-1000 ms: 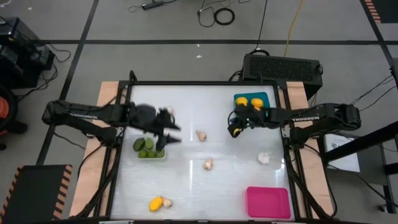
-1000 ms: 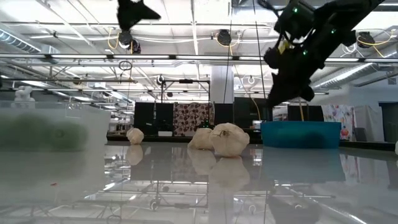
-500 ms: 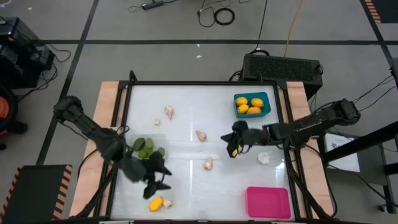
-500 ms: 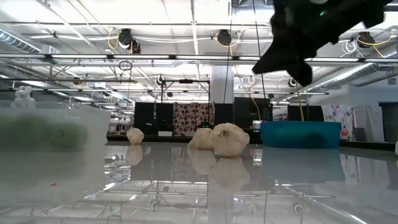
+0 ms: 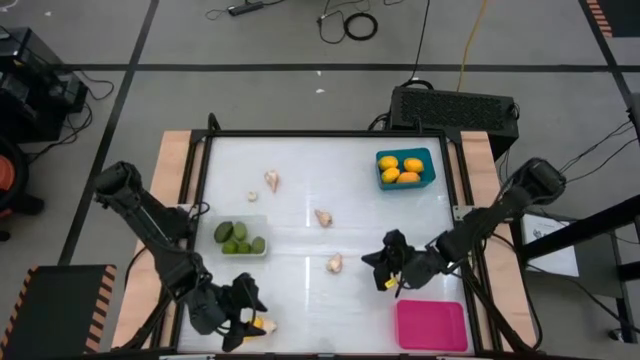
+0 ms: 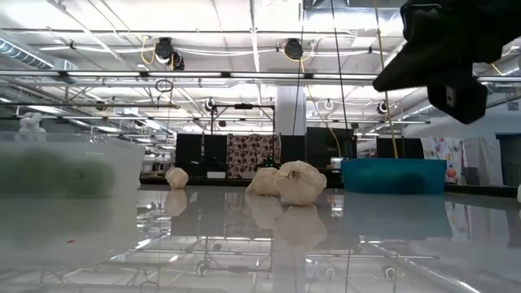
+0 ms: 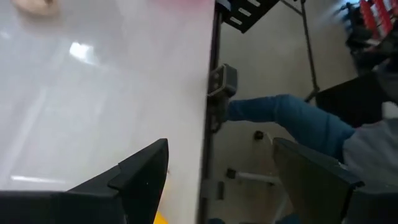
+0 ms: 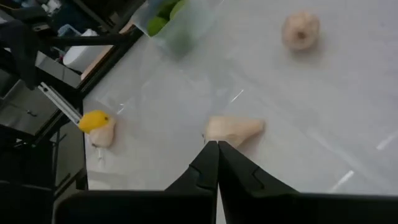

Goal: Sort produce into baskets
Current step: Put the yellow lemon into the blue bin

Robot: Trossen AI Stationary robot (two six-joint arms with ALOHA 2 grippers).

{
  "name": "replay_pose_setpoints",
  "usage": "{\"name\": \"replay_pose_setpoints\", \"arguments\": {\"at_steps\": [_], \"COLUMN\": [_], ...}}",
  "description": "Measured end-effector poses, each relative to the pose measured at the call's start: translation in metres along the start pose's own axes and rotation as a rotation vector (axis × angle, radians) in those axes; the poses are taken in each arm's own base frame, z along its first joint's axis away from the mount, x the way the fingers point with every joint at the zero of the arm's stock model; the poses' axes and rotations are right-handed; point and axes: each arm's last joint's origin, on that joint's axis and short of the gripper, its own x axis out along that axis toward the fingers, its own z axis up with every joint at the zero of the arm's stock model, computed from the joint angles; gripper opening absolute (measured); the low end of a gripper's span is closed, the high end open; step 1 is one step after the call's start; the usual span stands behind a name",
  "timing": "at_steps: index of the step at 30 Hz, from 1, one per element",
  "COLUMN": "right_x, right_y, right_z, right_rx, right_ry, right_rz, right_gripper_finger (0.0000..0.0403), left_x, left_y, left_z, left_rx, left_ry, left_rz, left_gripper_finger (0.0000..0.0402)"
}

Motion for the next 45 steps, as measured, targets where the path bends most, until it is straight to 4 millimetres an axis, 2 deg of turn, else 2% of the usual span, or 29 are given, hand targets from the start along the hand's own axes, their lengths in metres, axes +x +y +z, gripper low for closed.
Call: {"name": "replay_pose_setpoints", "arguments": {"at_steps": [6,12,19,23,29,34,45], "right_x": [0.013,0.020,0.020,0.022,0.026,0.028,0.031], "right_y": [-0.001,-0.004,0.005,0.007,0.006,0.004,0.002], "right_z": [-0.011,-0.003,0.003,0.008,0.012,0.017,0.022], "right_rx": [-0.043,-0.079,-0.089,-0.084,-0.080,-0.090,-0.176], "right_ry": [0.001,-0.015,-0.055,-0.080,-0.053,-0.043,-0.071], "right_rz": [0.001,-0.018,0.067,0.087,0.100,0.102,0.088], "right_gripper_finger": [0.0000,0.0000,0.0000,0.0000,0.0000,0.0000,0.0000], "left_x": [-0.002,-0.008,-0.030,-0.025,-0.002,0.011,0.009], "left_y": [-0.003,-0.004,-0.040,-0.049,-0.046,-0.039,-0.021], "left_z": [-0.005,0.001,0.020,0.018,0.003,0.005,-0.003], "left_rx": [-0.076,-0.171,-0.103,-0.093,-0.108,-0.149,-0.316], "left_ry": [-0.012,0.053,0.051,0.060,0.175,0.237,0.328], "left_rz": [0.003,0.059,-0.016,-0.022,0.045,0.069,0.268], "left_gripper_finger": [0.0292,0.0288,0.0264,0.0261,0.0260,0.0260,0.0260]}}
